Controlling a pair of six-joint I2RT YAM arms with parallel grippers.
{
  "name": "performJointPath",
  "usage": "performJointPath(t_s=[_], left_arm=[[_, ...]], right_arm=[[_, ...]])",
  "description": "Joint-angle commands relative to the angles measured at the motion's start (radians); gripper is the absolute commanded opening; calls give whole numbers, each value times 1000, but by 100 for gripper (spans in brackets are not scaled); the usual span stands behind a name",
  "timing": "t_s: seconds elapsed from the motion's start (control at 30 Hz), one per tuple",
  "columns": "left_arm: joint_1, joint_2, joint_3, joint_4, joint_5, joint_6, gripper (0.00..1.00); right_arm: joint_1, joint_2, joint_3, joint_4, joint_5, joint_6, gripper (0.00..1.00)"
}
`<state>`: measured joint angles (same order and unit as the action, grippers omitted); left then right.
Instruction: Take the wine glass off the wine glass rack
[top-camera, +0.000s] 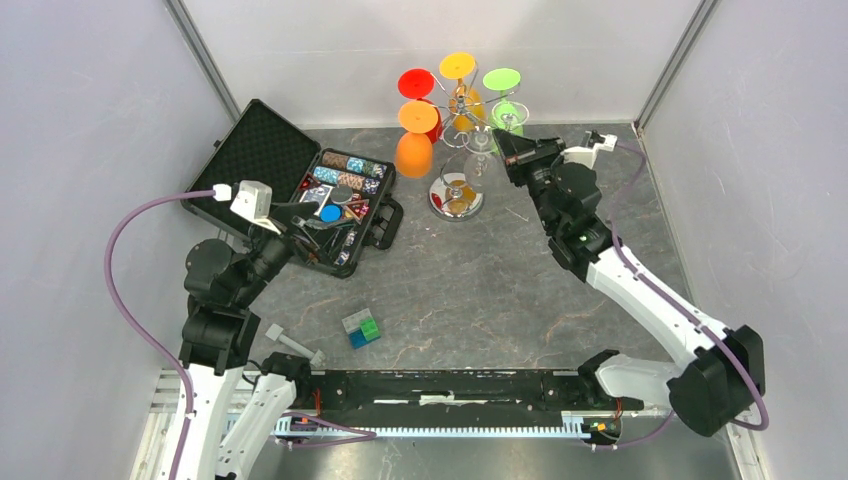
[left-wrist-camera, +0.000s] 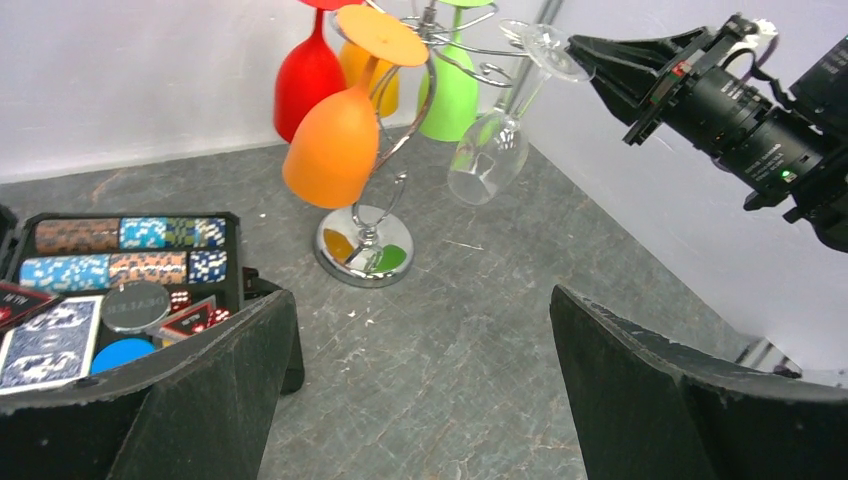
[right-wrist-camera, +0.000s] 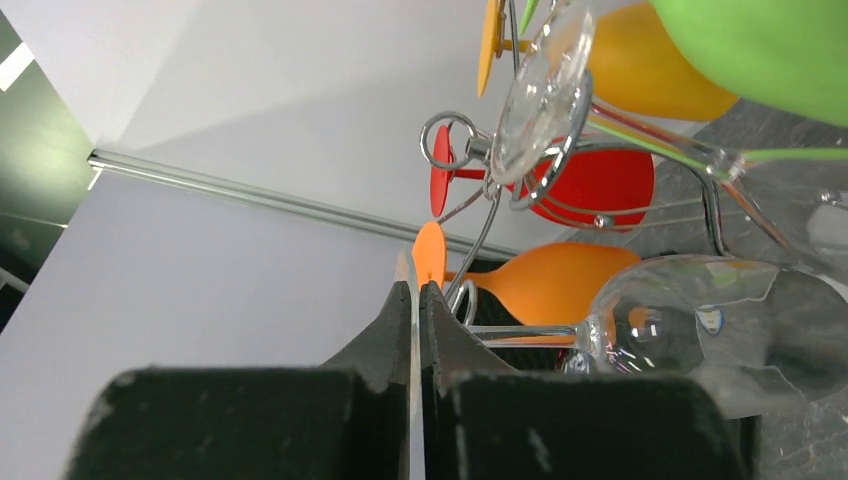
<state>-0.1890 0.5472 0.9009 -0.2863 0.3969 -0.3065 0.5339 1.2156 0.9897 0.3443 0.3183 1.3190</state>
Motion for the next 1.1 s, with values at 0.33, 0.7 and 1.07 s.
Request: performJointPath(t_s=[0.33, 0.7, 1.07], left_arm=[[-11, 95, -108, 408, 296, -220, 100], [-476, 457, -73, 547, 210, 166, 99], [-590, 651, -67, 852, 210, 325, 91]], right_arm=[[-8, -301, -236, 11, -348, 124, 0], [-8, -469, -380, -34, -440, 207, 0], [-8, -543, -387, -70, -465, 233, 0]])
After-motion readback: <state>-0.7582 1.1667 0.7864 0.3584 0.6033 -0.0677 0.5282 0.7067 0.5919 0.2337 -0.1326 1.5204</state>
